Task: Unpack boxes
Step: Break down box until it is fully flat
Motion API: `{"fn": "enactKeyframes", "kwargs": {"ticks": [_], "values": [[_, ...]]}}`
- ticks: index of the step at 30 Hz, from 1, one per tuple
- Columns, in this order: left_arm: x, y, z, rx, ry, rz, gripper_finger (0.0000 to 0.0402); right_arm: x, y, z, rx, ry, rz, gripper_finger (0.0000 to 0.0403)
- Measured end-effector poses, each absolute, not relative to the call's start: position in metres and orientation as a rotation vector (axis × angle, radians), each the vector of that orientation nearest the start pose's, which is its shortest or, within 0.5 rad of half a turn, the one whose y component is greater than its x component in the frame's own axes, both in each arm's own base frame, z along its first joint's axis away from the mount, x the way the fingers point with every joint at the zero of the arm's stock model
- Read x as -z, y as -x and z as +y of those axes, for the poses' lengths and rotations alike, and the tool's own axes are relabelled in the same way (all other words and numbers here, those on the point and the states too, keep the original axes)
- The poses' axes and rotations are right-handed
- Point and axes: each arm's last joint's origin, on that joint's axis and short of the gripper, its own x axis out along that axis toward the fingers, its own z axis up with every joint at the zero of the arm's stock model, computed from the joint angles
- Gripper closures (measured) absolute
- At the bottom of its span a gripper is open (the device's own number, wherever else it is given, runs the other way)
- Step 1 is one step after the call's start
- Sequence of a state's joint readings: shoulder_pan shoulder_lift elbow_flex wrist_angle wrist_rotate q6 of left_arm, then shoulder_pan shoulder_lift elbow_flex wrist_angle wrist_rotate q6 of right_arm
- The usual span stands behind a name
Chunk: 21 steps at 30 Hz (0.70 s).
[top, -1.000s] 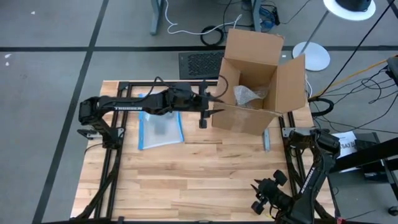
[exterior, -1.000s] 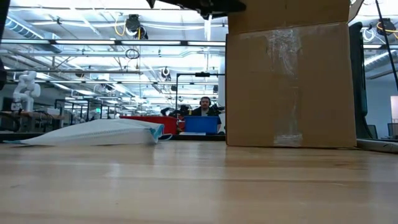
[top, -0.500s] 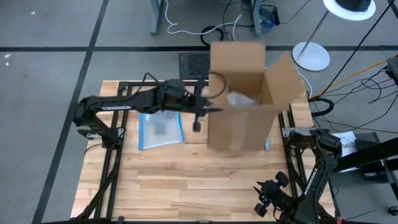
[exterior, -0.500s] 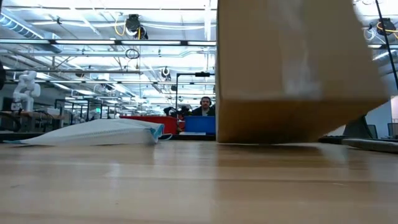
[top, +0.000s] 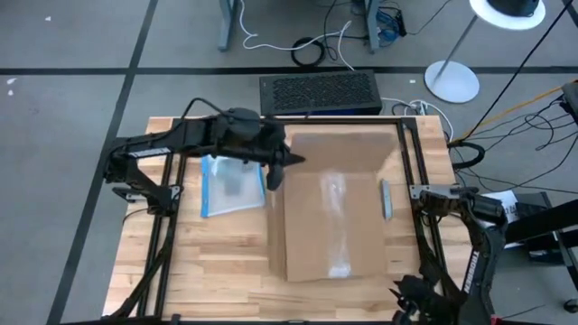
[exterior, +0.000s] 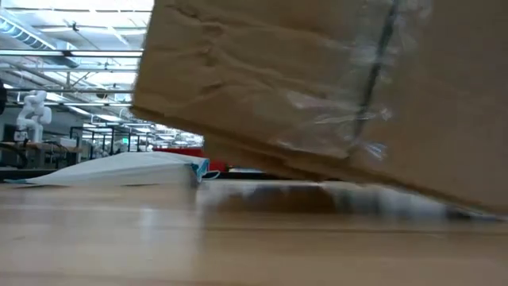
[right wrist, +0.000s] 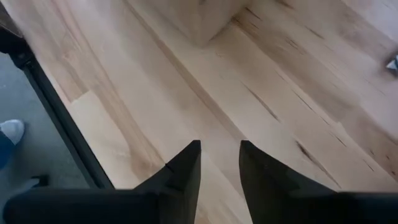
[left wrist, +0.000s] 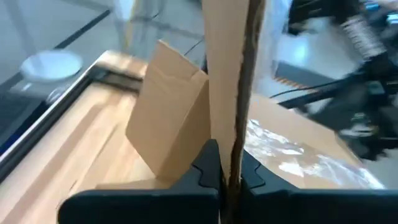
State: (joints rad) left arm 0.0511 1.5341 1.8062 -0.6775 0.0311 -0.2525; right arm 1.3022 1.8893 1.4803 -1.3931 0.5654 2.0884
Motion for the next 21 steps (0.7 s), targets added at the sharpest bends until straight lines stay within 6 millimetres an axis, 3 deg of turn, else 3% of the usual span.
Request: {"fn": "enactKeyframes", "kwargs": {"ticks": [6, 10, 14, 21], "values": [[-0.417, -0.328, 0.026, -0.198, 0.267, 0.505, 0.0369, -0.223, -0.1, 0.314, 0.62, -0.385, 0.894, 0.0303], [-0.392, -0.328, 0.034, -0.288, 0.258, 0.624, 0.0328, -0.223, -0.1, 0.313, 0.619, -0.38, 0.888, 0.0303], [-0.388, -0.328, 0.035, -0.34, 0.239, 0.63, 0.0258, -0.223, -0.099, 0.312, 0.627, -0.366, 0.885, 0.0303], [-0.4, -0.327, 0.035, -0.302, 0.203, 0.596, 0.0152, -0.224, -0.099, 0.308, 0.662, -0.356, 0.872, 0.0303]]}}
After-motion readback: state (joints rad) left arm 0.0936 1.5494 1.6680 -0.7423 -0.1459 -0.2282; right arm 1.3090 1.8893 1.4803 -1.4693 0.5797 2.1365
